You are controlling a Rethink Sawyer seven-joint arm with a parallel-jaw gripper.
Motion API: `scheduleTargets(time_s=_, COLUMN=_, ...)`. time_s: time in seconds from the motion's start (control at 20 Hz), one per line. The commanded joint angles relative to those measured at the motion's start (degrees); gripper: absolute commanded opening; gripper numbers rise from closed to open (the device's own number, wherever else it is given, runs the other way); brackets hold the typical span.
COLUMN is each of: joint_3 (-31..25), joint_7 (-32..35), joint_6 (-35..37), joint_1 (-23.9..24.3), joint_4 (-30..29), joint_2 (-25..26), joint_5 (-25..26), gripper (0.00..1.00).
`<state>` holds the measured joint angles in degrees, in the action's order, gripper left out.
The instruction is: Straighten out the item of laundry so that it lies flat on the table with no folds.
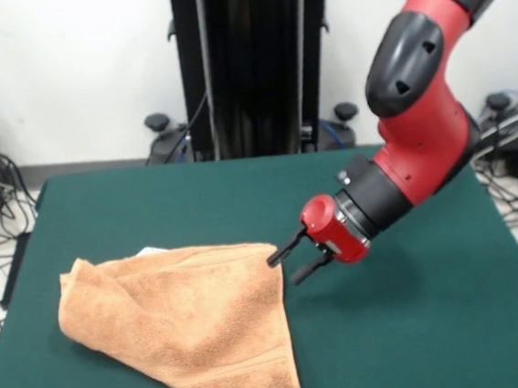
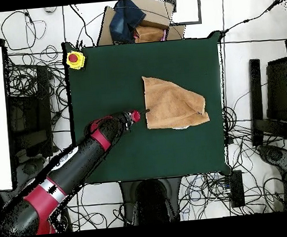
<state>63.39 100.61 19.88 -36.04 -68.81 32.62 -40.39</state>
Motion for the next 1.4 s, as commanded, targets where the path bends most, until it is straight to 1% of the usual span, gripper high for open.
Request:
scheduleTargets(time_s=0.05, joint_3=-1.65, joint_7=18.89, joint_6=-3.14, joint_1=1.50, joint_4=6.05, joint_2=2.06, joint_5=-4.30, gripper=1.00)
scheduleTargets(time_s=0.4, joint_3=-5.06, joint_7=16.47, joint_6=-4.28, joint_1=1.03, joint_4=3.71, joint_2=-0.13, joint_5=-2.21, gripper=1.00)
scheduleTargets(time_s=0.6, joint_3=-5.07, joint_7=15.53, joint_6=-2.53, joint_1=-0.46, joint_4=1.44, joint_2=-1.14, joint_5=-0.74, gripper=1.00)
scheduleTargets(time_s=0.85, joint_3=-5.90, joint_7=14.37, joint_6=-1.54, joint_1=-1.19, joint_4=-0.10, joint_2=-1.83, joint_5=0.36, gripper=1.00)
scheduleTargets(time_s=1.15, joint_3=-7.97, joint_7=12.57, joint_6=-3.15, joint_1=-1.65, joint_4=-2.51, joint_2=-3.25, joint_5=1.95, gripper=1.00)
scheduleTargets(time_s=1.3, joint_3=-8.18, joint_7=12.80, joint_6=-3.72, joint_1=-1.59, joint_4=-2.35, joint_2=-2.89, joint_5=2.03, gripper=1.00)
scheduleTargets(time_s=1.4, joint_3=-7.41, joint_7=13.30, joint_6=-2.21, joint_1=-1.76, joint_4=-1.70, joint_2=-2.19, joint_5=1.95, gripper=1.00)
